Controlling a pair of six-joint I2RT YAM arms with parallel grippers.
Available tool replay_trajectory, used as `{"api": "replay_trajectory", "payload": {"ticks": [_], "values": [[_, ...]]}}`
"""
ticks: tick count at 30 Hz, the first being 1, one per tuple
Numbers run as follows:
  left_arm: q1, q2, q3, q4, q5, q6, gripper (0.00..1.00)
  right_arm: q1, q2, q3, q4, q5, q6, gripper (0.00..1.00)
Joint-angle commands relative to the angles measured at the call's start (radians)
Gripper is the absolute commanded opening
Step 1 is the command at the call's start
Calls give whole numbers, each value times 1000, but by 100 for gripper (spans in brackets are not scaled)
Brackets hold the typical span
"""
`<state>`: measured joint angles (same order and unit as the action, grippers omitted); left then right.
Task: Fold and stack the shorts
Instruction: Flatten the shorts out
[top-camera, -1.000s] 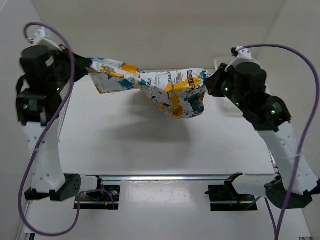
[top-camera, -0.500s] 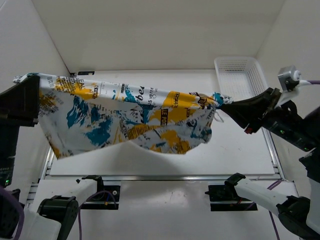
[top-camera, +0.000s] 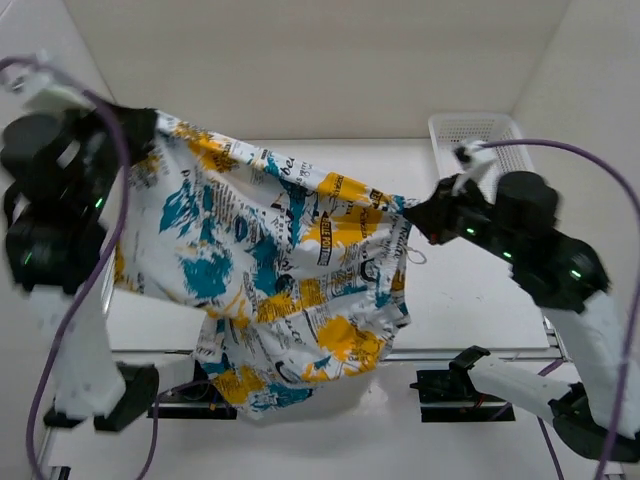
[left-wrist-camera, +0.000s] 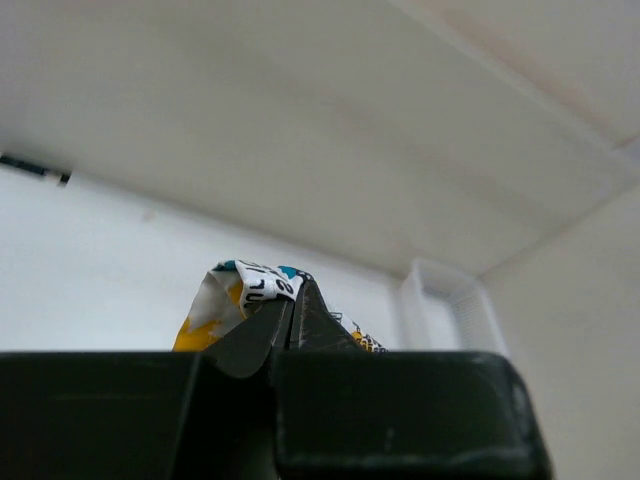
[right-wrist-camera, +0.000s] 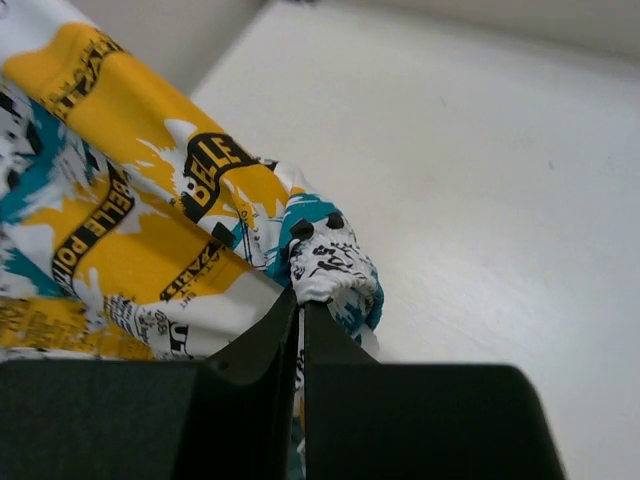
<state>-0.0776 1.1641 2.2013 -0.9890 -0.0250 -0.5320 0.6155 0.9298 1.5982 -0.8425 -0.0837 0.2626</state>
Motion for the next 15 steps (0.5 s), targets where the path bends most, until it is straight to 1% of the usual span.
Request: {"api": "replay_trajectory", "payload": {"ticks": [1, 2, 3, 4, 5, 6, 7, 8, 9, 10, 11, 13, 14, 15], "values": [[18, 170, -69, 56, -84, 41, 10, -19, 105, -125, 42, 186, -65, 0], [18, 205, -80, 65, -84, 52, 10, -29, 137, -151, 65, 187, -65, 0], [27, 285, -80, 66, -84, 52, 10, -69, 209, -177, 121, 173, -65, 0], [27, 331, -80, 79, -66, 64, 10, -101, 246, -222, 156, 144, -65, 0], [27, 377, -62, 79, -66, 64, 10, -165, 329, -242, 195, 109, -65, 0], [38, 473, -26, 79, -55, 64, 10, -196, 374, -253, 262, 46, -56, 0], [38, 521, -5, 79, -55, 73, 10, -221, 421, -253, 290, 29, -40, 0], [38, 567, 15, 79, -55, 73, 10, -253, 519, -244, 316, 29, -40, 0], [48, 612, 37, 79, -55, 73, 10, -263, 573, -227, 336, 29, -28, 0], [48, 696, 87, 79, -44, 73, 10, -263, 628, -166, 347, 29, -28, 0], [48, 736, 115, 69, -33, 73, 10, -276, 735, -126, 347, 29, -28, 0], [48, 839, 202, 49, -33, 73, 10, -286, 831, -46, 327, 29, -16, 0], [58, 865, 225, 36, -23, 73, 10, -296, 906, 29, 327, 29, 1, 0], [58, 887, 245, 36, -10, 73, 10, -296, 940, 66, 310, 29, 1, 0]]}}
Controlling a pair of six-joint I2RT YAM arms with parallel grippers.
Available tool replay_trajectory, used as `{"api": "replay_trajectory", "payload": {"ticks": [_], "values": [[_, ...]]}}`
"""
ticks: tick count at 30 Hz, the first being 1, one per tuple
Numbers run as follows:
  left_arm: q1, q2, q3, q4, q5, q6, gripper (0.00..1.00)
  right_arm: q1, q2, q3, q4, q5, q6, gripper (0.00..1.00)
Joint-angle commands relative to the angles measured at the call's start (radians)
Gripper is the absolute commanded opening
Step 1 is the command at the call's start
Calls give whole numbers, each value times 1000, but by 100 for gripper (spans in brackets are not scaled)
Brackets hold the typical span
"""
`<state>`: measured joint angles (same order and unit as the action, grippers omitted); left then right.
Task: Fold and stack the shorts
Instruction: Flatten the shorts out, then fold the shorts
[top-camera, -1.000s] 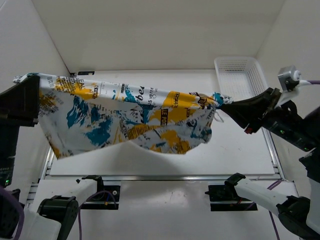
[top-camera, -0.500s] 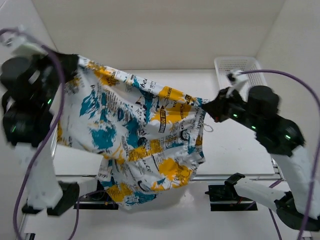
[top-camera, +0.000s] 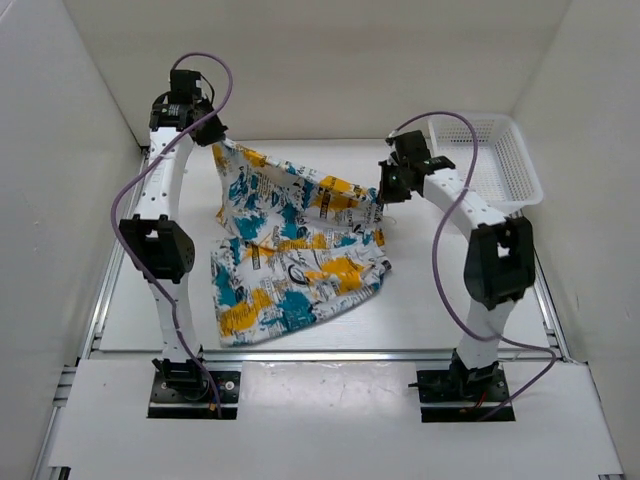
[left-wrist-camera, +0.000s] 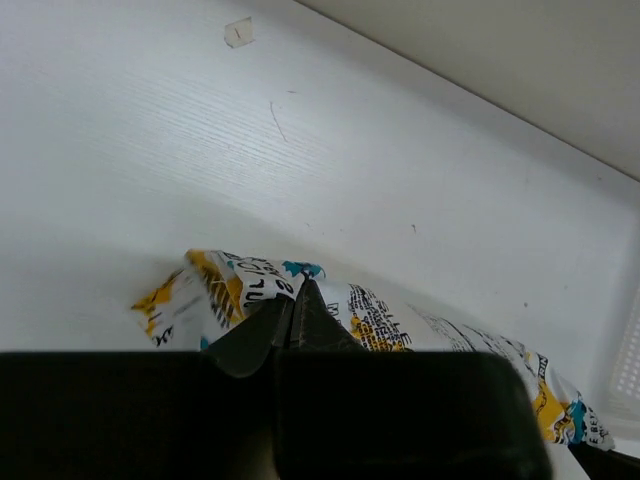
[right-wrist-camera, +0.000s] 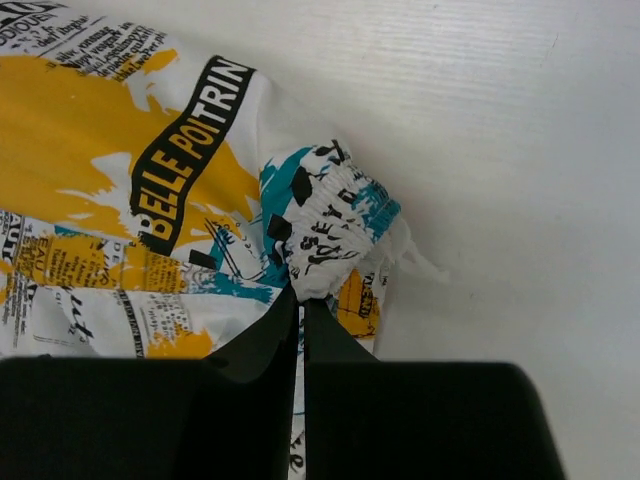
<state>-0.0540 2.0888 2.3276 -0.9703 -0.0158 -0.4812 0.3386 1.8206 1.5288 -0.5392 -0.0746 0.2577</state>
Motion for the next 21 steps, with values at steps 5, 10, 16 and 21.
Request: {"api": "replay_trajectory", "payload": {"ticks": [5, 10, 16, 21], "values": [[34, 33, 190, 18, 13, 32, 10, -38, 170, 328, -53, -1, 34, 0], [25, -99, 12, 7, 22, 32, 10, -47, 111, 300, -100, -10, 21, 0], [25, -450, -426, -5, -9, 21, 10, -36, -102, 38, -111, -10, 12, 0], [-18, -745, -853, -5, 13, -62, 10, -15, -265, -179, -120, 25, 49, 0]]}}
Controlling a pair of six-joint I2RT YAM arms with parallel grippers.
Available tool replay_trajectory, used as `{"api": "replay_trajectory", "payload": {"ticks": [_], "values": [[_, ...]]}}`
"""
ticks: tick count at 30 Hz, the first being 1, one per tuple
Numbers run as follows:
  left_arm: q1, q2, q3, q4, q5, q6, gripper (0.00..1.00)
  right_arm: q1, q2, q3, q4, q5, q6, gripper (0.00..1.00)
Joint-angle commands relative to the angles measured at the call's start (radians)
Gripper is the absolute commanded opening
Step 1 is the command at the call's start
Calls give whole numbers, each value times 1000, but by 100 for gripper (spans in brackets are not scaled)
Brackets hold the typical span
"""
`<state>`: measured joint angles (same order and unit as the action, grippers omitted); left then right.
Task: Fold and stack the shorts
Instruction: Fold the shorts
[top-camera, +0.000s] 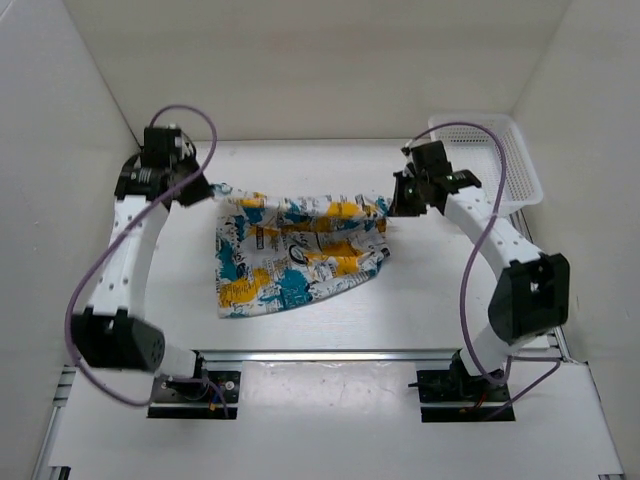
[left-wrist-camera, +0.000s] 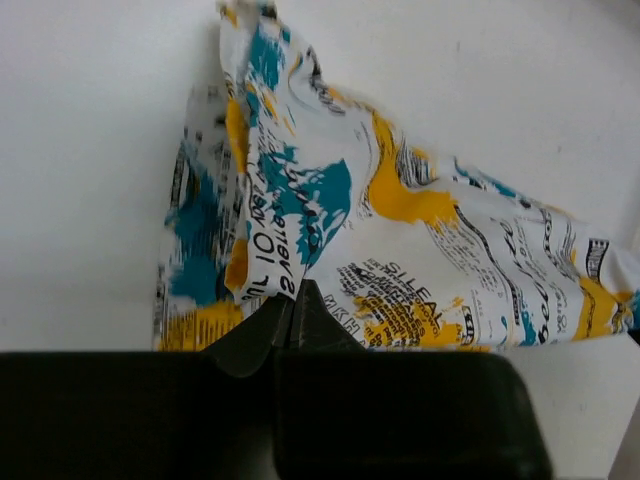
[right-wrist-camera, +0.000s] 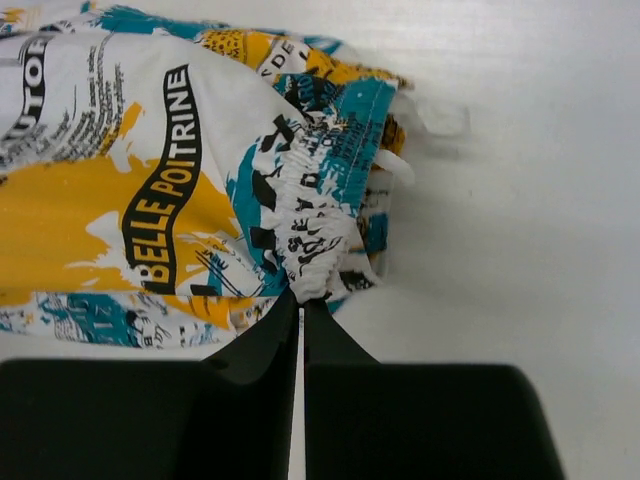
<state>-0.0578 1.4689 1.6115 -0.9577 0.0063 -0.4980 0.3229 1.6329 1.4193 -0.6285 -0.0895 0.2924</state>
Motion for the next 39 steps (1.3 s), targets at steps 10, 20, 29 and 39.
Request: {"api": "replay_trajectory", "payload": {"ticks": [10, 20, 29, 39], "values": [[-56, -479, -701, -18, 44, -269, 10, 62, -280, -469, 1, 73, 143, 0], [-65, -375, -699, -18, 20, -289, 99, 125, -358, -539, -16, 112, 186, 95], [-65, -198, -568, 57, -92, -228, 68, -80, -351, -574, 137, -114, 237, 97], [76, 89, -559, 180, -25, -162, 70, -42, -93, -569, 289, -218, 246, 94]]}}
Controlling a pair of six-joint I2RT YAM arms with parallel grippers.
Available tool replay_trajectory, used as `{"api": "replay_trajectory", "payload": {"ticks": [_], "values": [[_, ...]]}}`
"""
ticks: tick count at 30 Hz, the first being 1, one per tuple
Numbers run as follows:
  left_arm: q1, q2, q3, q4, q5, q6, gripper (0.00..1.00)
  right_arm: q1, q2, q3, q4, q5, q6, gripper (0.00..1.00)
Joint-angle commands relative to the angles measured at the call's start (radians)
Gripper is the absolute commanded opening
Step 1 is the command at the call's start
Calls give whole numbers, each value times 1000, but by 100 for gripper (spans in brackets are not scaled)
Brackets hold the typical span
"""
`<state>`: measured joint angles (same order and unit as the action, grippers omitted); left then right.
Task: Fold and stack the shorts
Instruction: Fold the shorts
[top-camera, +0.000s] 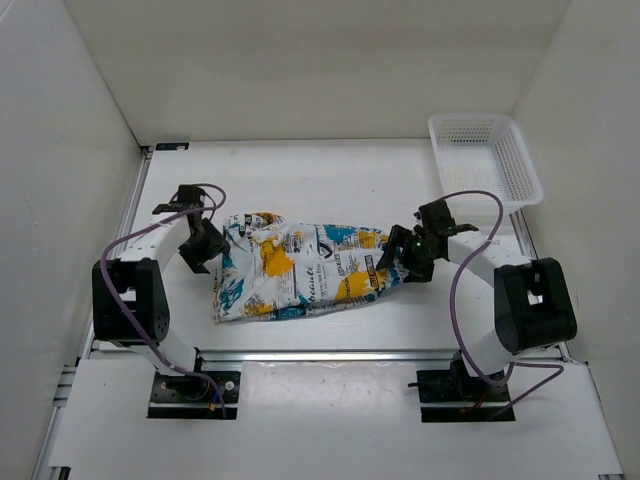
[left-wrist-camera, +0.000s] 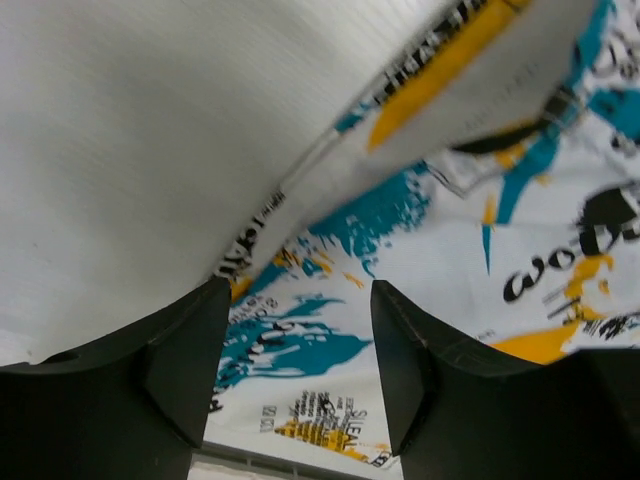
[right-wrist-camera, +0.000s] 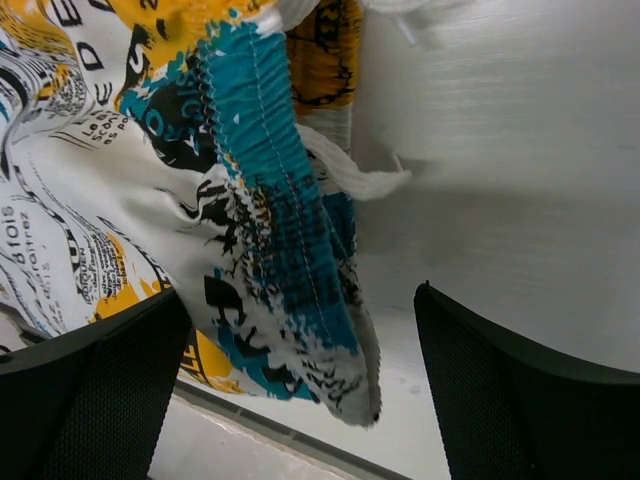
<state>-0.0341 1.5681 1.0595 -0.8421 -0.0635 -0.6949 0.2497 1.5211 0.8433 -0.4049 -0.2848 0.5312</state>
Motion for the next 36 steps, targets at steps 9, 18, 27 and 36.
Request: {"api": "replay_trajectory", "payload": {"ticks": [9, 18, 27, 36], "values": [[85, 53, -16, 106, 77, 73, 67, 82, 117, 25, 81, 96, 35, 19], [56, 4, -72, 106, 151, 103, 30, 72, -59, 115, -139, 389, -63, 0], [-105, 82, -81, 155, 174, 9, 10, 123, -90, 331, -299, 541, -129, 0], [-128, 165, -3, 166, 185, 20, 10, 457, 114, 774, -528, 722, -122, 0]]}}
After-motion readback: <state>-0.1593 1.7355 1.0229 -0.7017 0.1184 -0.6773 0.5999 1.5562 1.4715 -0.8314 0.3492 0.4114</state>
